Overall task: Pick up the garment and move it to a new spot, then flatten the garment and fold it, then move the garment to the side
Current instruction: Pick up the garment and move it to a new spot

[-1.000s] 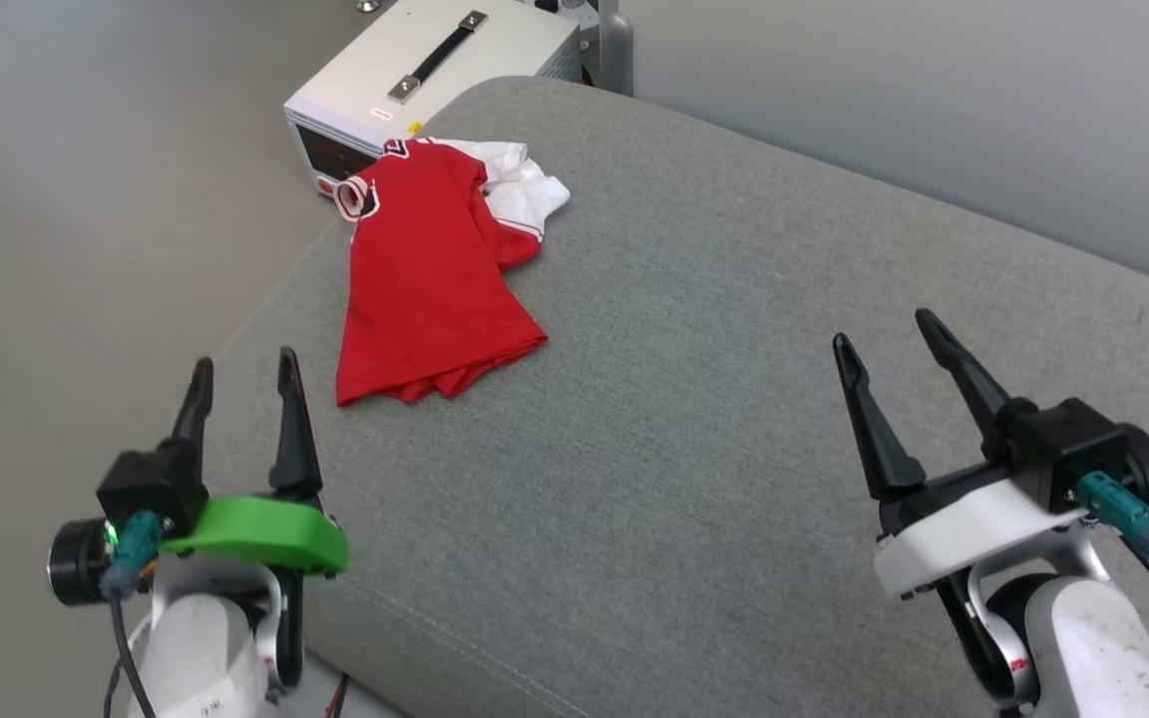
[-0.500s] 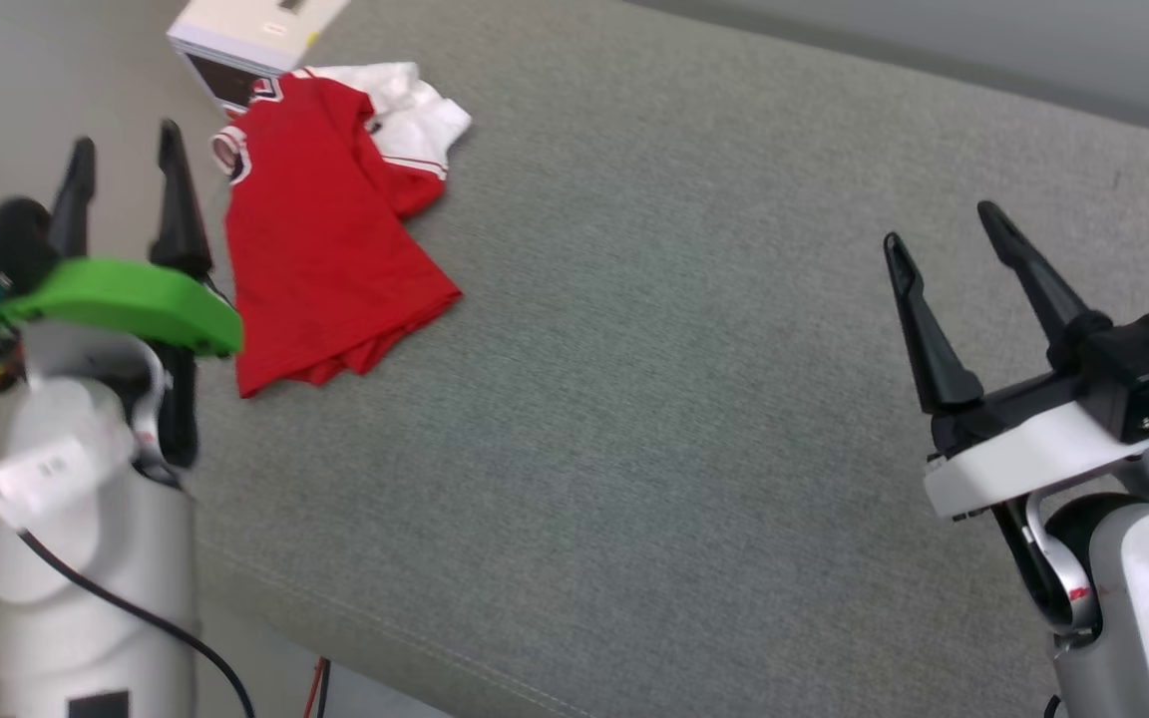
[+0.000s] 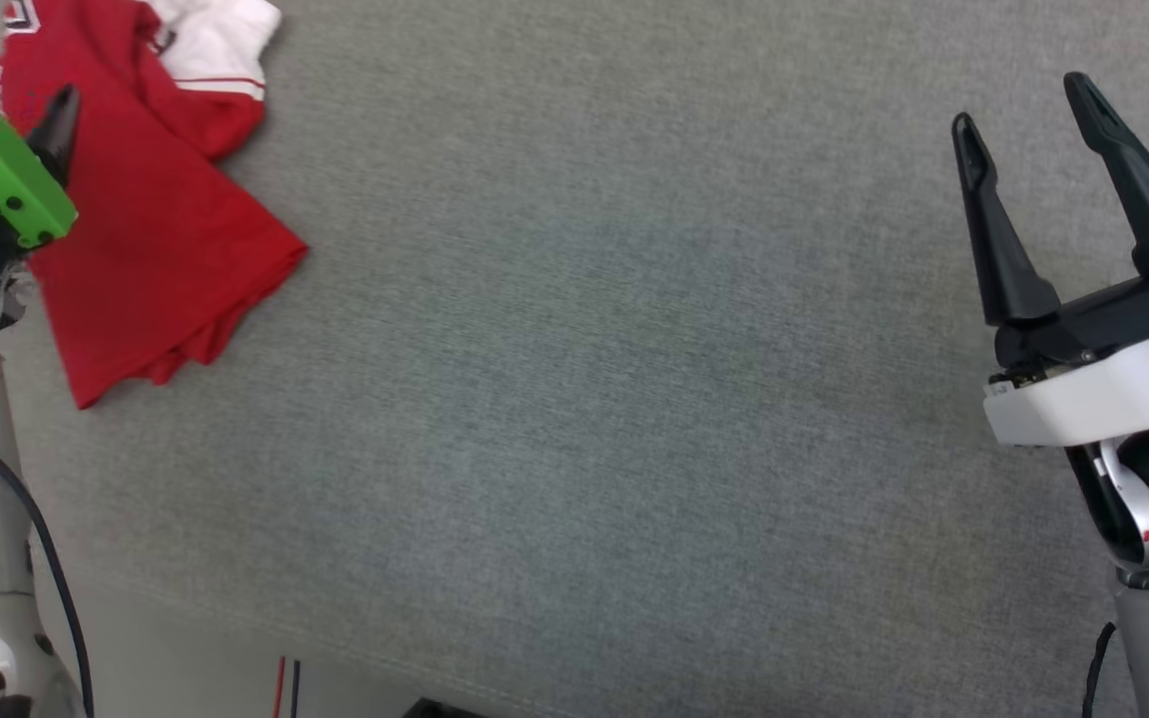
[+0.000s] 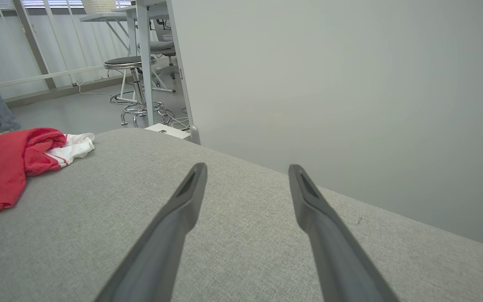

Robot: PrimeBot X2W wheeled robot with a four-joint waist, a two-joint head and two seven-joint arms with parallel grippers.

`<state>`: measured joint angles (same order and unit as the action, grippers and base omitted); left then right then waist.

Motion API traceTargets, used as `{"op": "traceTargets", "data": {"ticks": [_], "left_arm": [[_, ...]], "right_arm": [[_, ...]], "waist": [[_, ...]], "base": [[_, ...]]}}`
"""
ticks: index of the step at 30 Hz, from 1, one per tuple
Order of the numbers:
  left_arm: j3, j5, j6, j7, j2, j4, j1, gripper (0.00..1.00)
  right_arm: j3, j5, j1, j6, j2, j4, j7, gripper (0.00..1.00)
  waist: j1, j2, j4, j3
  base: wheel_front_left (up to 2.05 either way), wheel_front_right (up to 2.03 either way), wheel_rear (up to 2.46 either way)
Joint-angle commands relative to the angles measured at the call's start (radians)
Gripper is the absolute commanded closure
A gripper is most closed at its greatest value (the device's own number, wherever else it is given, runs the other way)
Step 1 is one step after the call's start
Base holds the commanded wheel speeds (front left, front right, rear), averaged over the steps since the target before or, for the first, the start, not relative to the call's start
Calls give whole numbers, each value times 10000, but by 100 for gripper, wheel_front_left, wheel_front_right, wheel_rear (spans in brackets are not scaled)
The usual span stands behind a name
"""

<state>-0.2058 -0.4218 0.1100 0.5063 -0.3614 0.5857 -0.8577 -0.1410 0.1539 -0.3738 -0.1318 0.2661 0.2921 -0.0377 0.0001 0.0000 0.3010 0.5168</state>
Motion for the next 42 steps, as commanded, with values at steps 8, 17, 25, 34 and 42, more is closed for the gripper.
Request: {"op": "traceTargets", "data": {"ticks": [8, 17, 25, 34, 42], "left_arm": [[125, -112, -47, 691, -320, 841, -331, 0], [37, -713, -403, 2384, 16, 1987, -156, 0], [-73, -766, -868, 2423, 2, 1475, 13, 100], [-8, 6, -942, -28, -619, 434, 64, 100], [6, 621, -1092, -2451, -918, -23, 356, 100]], "right_arm": [[97, 19, -309, 11, 250, 492, -226, 0], [167, 75, -307, 11, 346, 741, -335, 0], [270, 66, -229, 11, 239, 727, -282, 0], [260, 143, 51, 11, -271, 114, 194, 0], [306, 218, 586, 11, -904, -690, 742, 0]], "waist": [[-1, 0, -658, 1414], [-1, 0, -768, 1586], [-1, 0, -841, 1277], [-1, 0, -954, 63], [-1, 0, -1245, -1460]], "base": [[0, 0, 0], [0, 0, 0], [0, 0, 0], [0, 0, 0], [0, 0, 0]]}}
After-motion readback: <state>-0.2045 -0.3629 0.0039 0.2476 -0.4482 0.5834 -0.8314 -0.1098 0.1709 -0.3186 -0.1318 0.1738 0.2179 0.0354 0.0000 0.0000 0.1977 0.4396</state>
